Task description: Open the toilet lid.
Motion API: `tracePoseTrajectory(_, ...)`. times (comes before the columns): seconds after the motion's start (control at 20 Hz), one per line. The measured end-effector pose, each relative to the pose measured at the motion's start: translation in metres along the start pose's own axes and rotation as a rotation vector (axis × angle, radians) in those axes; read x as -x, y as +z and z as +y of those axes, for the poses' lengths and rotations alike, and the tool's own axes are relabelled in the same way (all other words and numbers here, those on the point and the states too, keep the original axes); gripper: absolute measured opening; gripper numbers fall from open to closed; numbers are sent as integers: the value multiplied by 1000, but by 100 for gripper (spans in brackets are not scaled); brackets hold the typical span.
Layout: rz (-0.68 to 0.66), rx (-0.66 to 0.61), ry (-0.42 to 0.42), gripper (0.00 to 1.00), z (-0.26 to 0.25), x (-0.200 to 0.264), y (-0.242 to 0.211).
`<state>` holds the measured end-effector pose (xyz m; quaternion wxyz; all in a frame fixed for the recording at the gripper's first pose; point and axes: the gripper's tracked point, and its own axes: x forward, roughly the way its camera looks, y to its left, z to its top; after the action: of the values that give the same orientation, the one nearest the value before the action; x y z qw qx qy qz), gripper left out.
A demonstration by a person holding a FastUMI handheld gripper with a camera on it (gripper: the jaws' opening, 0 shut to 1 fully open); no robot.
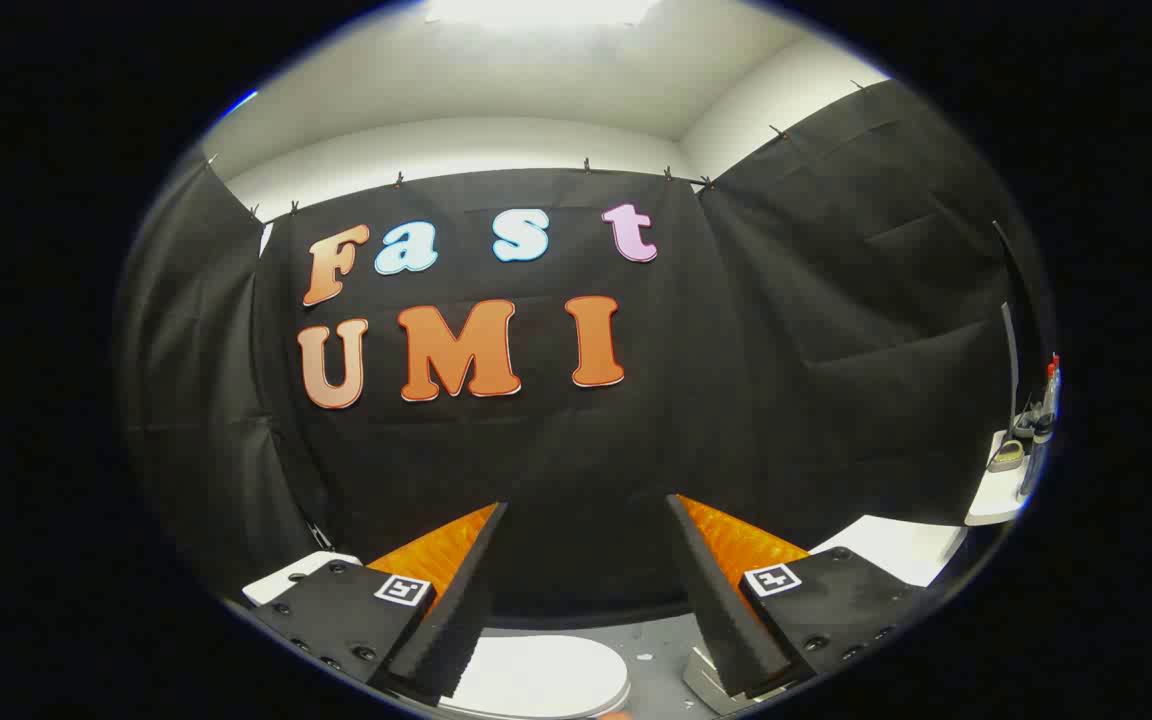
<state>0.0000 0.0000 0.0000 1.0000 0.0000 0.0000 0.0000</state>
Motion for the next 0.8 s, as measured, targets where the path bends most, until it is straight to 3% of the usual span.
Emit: tracePoseTrajectory(0.8,39,-43,16,98,12,-10,-22)
